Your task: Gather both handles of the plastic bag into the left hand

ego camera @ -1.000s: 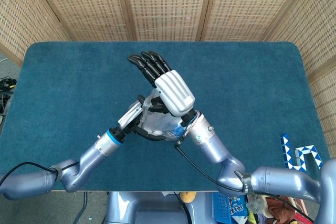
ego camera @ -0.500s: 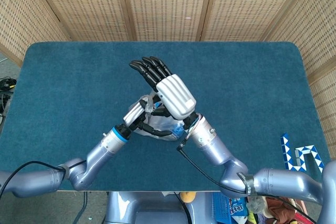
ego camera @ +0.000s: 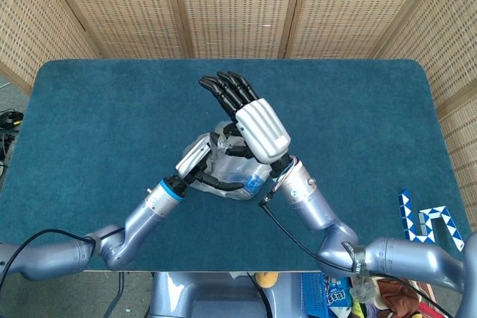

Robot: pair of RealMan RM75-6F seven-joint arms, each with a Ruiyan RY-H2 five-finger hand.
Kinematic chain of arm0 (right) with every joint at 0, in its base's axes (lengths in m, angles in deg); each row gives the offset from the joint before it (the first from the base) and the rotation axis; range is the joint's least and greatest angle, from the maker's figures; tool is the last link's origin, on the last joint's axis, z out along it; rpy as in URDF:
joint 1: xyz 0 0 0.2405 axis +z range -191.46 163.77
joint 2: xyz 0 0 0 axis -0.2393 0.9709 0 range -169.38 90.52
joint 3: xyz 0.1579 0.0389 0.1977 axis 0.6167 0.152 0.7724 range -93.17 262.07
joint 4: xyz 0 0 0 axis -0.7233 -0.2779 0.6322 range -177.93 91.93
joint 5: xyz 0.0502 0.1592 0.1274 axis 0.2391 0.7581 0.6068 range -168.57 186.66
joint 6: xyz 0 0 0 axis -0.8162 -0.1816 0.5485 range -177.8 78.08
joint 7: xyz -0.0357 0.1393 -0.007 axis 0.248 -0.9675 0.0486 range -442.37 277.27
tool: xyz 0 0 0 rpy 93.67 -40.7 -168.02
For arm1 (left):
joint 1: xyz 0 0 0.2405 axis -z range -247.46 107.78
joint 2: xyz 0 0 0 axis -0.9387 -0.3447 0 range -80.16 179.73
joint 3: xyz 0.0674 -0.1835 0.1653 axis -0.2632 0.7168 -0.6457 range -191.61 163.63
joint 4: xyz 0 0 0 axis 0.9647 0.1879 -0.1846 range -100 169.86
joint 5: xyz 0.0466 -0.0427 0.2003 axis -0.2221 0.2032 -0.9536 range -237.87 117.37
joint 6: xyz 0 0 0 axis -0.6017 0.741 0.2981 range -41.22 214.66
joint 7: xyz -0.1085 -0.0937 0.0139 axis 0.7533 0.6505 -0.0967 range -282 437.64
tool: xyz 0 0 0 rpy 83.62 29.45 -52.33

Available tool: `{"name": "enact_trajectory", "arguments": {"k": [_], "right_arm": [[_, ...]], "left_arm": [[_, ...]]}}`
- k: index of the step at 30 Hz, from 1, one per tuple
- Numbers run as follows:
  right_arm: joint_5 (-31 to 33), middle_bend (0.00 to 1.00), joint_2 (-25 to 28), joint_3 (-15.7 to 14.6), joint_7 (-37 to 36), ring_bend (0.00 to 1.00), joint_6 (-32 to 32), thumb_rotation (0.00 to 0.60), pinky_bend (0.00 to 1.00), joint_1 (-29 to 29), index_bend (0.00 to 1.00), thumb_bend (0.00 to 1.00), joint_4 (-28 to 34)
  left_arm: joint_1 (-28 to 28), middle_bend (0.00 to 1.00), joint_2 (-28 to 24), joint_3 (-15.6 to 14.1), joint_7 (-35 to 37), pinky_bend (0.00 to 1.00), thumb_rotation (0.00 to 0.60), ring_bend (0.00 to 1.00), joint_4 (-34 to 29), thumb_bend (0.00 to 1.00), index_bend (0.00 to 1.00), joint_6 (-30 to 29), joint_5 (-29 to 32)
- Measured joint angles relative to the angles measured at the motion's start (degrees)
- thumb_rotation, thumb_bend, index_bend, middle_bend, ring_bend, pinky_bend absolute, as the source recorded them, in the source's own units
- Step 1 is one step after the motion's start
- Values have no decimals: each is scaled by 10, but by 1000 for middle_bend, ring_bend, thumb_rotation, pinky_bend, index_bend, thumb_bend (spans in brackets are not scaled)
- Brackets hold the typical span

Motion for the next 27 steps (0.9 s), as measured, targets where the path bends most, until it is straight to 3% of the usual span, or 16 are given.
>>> {"name": "enact_trajectory", "arguments": {"k": [5, 17, 19, 23, 27], "right_arm": [[14, 124, 6, 8, -5, 64, 2, 600, 49, -3, 0, 448, -3], [-20, 124, 33, -11, -30, 63, 12, 600, 49, -20, 0, 445, 42], [-24, 124, 35, -13, -30, 63, 13, 600, 49, -20, 0, 390, 48], [-29, 73, 40, -21, -28, 33, 19, 600, 49, -22, 0, 44, 57], [-33, 0, 46, -30, -19, 0, 23, 600, 23, -25, 0, 0, 65]], "left_arm": [[-1, 129, -1, 0, -4, 26, 470, 78, -1, 92, 256, 2, 1], [4, 112, 0, 10, -19, 17, 466, 63, -3, 91, 237, 16, 15], [5, 111, 0, 11, -21, 15, 469, 62, -5, 92, 234, 17, 17], [5, 108, 0, 14, -25, 15, 472, 62, -7, 90, 226, 17, 19], [4, 107, -1, 16, -24, 14, 470, 61, -10, 91, 226, 18, 20]]}}
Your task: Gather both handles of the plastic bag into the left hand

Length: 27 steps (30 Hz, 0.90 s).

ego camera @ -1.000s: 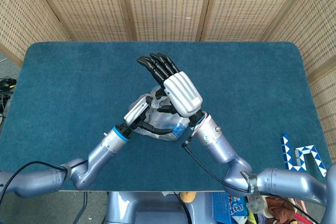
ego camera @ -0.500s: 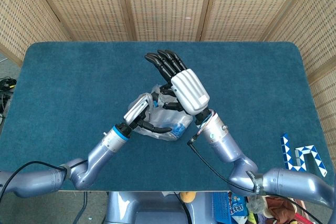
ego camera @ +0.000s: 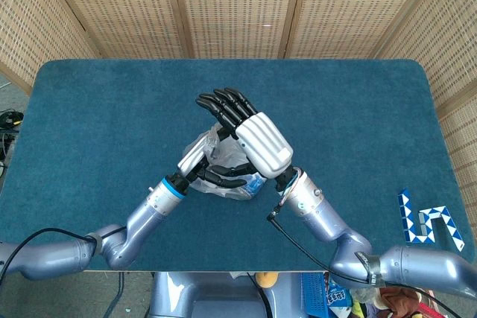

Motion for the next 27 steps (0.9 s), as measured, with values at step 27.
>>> {"name": "enact_trajectory", "arguments": {"k": [27], "right_arm": [[-71, 0, 105, -37, -94, 0, -75, 600, 12, -113, 0, 0, -30]], "left_arm": [[-11, 81, -8, 24, 79, 30, 506, 61, -30, 98, 193, -3, 18]]}}
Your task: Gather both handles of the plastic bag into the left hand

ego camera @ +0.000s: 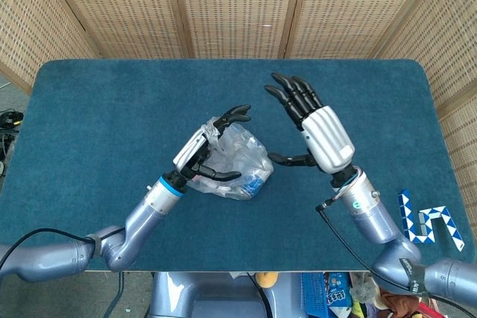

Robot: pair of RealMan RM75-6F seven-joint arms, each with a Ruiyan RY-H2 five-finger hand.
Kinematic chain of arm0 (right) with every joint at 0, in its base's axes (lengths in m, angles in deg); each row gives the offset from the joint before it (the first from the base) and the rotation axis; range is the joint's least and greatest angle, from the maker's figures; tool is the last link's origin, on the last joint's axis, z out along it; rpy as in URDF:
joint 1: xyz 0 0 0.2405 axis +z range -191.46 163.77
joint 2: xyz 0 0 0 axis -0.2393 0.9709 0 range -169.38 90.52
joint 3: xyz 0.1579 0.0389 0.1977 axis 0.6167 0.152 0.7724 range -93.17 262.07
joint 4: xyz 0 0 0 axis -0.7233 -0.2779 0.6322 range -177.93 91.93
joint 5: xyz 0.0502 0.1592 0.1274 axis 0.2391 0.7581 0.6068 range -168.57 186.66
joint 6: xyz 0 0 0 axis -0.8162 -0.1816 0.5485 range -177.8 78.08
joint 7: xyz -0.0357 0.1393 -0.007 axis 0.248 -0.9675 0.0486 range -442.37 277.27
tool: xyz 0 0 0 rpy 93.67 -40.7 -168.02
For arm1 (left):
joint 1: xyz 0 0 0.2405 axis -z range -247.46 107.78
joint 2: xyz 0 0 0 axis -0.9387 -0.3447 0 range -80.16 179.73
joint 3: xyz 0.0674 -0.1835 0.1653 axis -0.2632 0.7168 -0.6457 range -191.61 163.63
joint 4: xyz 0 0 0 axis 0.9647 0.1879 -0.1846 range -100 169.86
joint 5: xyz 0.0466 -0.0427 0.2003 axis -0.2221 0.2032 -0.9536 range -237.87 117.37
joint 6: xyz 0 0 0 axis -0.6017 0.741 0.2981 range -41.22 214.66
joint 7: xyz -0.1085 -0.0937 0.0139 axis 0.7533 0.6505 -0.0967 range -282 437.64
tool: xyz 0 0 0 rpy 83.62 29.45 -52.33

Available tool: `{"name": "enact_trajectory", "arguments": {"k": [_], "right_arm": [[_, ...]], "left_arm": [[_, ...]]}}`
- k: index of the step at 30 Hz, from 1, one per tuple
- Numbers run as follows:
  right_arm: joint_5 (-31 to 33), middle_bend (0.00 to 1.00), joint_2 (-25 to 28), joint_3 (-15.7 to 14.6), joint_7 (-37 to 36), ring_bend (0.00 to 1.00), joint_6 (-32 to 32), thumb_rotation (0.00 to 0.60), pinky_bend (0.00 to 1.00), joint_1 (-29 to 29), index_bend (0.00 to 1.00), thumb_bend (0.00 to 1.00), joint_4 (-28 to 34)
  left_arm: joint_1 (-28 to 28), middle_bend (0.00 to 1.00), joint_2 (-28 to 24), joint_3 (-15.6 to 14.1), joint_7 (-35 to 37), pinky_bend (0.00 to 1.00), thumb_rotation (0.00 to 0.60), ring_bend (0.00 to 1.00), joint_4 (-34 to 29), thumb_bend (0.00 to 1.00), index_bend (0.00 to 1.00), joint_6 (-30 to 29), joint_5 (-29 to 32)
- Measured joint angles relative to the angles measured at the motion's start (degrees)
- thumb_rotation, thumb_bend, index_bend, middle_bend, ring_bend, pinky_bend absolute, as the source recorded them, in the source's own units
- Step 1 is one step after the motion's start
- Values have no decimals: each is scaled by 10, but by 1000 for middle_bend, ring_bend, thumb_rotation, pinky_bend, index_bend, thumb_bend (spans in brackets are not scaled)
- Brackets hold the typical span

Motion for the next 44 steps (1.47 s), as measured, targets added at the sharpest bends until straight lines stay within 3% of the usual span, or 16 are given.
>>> {"name": "enact_trajectory", "arguments": {"k": [5, 10, 19, 23, 25, 29, 33, 35, 44], "right_arm": [[1, 0, 13, -18, -56, 0, -14, 600, 12, -36, 0, 0, -55], [-2, 0, 12, -54, -106, 0, -23, 600, 12, -76, 0, 0, -129], [-34, 0, -19, -143, -139, 0, -51, 600, 12, -163, 0, 0, -236], [-44, 0, -30, -163, -138, 0, -72, 600, 12, -193, 0, 0, -242], [-49, 0, -32, -170, -133, 0, -82, 600, 12, -205, 0, 0, -239], [-61, 0, -32, -179, -121, 0, -109, 600, 12, -228, 0, 0, -221], [-78, 0, -29, -184, -107, 0, -139, 600, 12, -246, 0, 0, -190], [-87, 0, -27, -186, -97, 0, -149, 600, 12, -255, 0, 0, -172], [-99, 0, -20, -186, -89, 0, -158, 600, 12, -274, 0, 0, -157]], "left_arm": [[-8, 120, -11, 6, 21, 90, 571, 83, -15, 95, 208, 0, 6], [-16, 241, -23, 9, 42, 174, 600, 171, -33, 94, 271, -1, 8], [-40, 552, -70, 24, 118, 322, 600, 426, -95, 80, 456, 2, 26], [-52, 761, -107, 42, 161, 487, 600, 613, -135, 109, 662, 16, 54], [-60, 824, -127, 55, 170, 562, 600, 677, -153, 169, 750, 20, 69], [-76, 931, -167, 77, 174, 736, 600, 797, -185, 463, 900, 24, 90], [-92, 994, -219, 97, 166, 875, 600, 872, -213, 781, 988, 30, 104], [-100, 1000, -256, 108, 160, 916, 600, 894, -230, 866, 1000, 39, 111], [-154, 1000, -426, 148, 164, 931, 600, 904, -303, 911, 1000, 78, 98]]}}
